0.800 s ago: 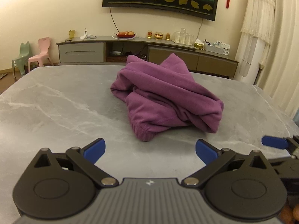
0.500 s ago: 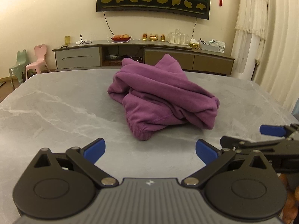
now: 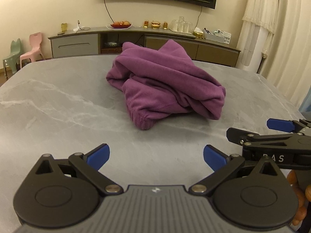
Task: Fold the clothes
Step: 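Move both grippers toward the crumpled purple sweatpants on the table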
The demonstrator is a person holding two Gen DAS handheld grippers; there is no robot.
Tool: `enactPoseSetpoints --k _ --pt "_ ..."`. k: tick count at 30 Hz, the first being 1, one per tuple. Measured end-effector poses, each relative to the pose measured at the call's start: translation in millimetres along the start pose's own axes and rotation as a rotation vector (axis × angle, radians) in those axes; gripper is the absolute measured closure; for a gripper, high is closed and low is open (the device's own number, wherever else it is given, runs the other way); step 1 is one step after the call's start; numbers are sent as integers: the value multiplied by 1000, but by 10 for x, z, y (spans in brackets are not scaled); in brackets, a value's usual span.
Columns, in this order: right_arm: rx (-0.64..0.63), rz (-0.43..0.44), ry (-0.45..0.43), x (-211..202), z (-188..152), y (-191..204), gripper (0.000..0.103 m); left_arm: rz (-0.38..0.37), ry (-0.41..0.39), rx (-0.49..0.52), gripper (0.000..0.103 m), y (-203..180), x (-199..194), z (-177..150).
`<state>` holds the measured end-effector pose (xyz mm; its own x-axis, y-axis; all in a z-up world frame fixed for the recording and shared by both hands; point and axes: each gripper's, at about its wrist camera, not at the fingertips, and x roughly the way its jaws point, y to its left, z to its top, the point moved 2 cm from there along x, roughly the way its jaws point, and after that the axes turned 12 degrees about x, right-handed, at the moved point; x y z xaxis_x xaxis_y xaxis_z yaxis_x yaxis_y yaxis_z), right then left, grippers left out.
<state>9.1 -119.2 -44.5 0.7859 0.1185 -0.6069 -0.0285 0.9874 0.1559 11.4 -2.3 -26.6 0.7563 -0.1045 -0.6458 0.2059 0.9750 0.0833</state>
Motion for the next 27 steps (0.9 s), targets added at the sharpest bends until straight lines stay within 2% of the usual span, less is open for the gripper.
enactPoseSetpoints --k 9,11,12,14,15,16,17,18,19,23,27 --pt "51 27 32 65 -18 -66 5 6 -23 83 0 -116 -36 1" --pt "47 22 33 75 -22 -64 5 1 -24 90 3 -123 -33 -5" --pt "39 15 33 78 -25 -56 5 -4 -23 88 8 -119 -29 -9" --pt "13 2 27 74 -34 -34 8 -11 -23 86 25 -112 -21 -19" --pt "-6 1 19 66 -42 -21 14 -12 -22 83 44 -109 -18 -27" --pt "-25 -4 15 63 -49 -9 36 -9 -16 79 65 -103 -11 -36" --pt "-38 -13 23 72 -54 -4 70 -2 -6 74 74 -91 2 -46" --pt "-48 -18 32 82 -60 -2 84 5 1 69 93 -80 9 -57" --pt "-47 -7 48 100 -68 -10 103 12 5 64 102 -68 11 -67" --pt "-33 42 69 111 -67 -31 103 21 -1 57 103 -54 -22 -70" --pt "-37 54 55 68 -66 -5 103 18 -5 76 103 -95 -31 -65"
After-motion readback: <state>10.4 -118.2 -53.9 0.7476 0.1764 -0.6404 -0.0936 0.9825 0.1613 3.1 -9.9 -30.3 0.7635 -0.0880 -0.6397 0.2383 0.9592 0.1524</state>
